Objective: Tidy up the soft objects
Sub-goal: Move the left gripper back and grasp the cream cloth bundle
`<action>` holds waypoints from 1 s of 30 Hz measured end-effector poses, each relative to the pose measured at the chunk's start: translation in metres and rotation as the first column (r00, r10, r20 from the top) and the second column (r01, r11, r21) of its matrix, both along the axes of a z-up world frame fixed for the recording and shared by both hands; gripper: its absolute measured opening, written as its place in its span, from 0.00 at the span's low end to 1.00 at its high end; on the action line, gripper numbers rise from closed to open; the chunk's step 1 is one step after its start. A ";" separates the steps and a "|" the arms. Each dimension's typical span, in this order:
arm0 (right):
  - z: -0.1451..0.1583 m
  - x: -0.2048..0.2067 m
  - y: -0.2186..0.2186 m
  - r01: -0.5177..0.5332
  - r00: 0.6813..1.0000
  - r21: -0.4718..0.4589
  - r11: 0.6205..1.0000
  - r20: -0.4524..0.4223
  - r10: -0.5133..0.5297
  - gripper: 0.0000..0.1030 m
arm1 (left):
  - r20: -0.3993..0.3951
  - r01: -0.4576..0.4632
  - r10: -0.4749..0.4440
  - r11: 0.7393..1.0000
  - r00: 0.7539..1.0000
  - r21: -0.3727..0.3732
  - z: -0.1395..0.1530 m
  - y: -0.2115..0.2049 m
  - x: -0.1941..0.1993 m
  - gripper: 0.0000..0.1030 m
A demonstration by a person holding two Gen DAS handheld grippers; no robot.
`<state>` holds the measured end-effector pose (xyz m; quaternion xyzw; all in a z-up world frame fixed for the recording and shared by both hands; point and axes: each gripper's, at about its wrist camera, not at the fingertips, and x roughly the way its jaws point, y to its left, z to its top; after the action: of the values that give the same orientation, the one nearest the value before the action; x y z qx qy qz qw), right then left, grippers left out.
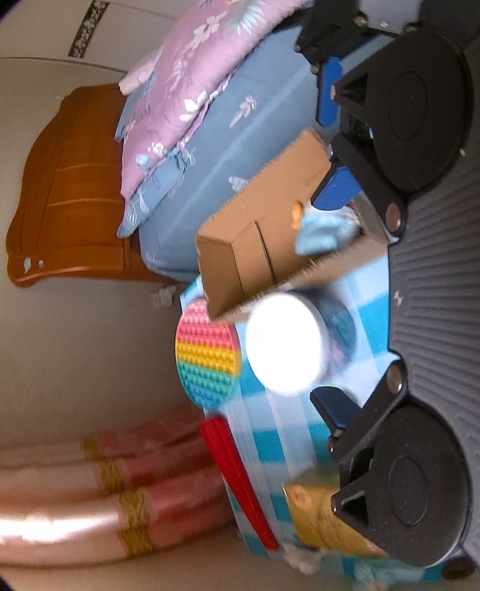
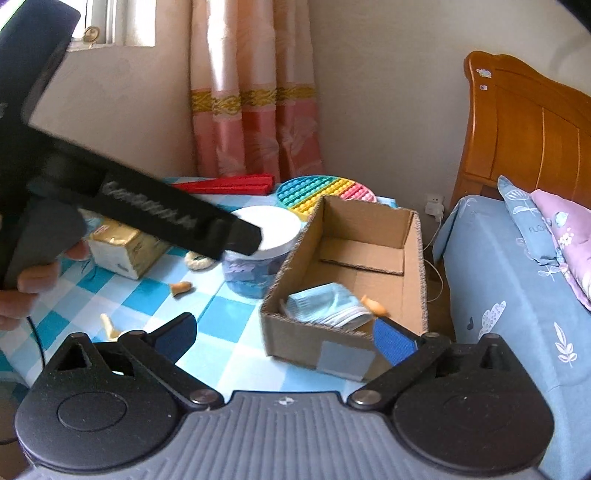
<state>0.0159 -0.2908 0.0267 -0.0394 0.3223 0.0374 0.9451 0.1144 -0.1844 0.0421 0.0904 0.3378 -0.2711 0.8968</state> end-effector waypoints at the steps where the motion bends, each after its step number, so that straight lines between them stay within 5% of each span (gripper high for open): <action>1: 0.000 -0.002 0.003 -0.005 1.000 -0.001 1.000 0.001 0.005 1.00 | 0.011 -0.010 0.010 1.000 1.000 0.007 -0.001 0.005 -0.004 0.98; 14: -0.027 -0.017 0.037 -0.064 0.997 0.013 0.998 -0.037 0.065 1.00 | 0.061 -0.164 0.161 0.986 0.985 0.044 -0.040 0.069 -0.056 0.99; 30: -0.068 -0.014 0.041 -0.108 0.986 0.005 0.994 -0.128 0.108 1.00 | 0.028 -0.206 0.204 0.974 0.979 0.095 -0.092 0.076 -0.069 0.99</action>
<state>0.0021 -0.2496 -0.0417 -0.0551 0.3797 0.0908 0.9190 0.0455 -0.1086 -0.0498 0.1011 0.3499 -0.1597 0.9175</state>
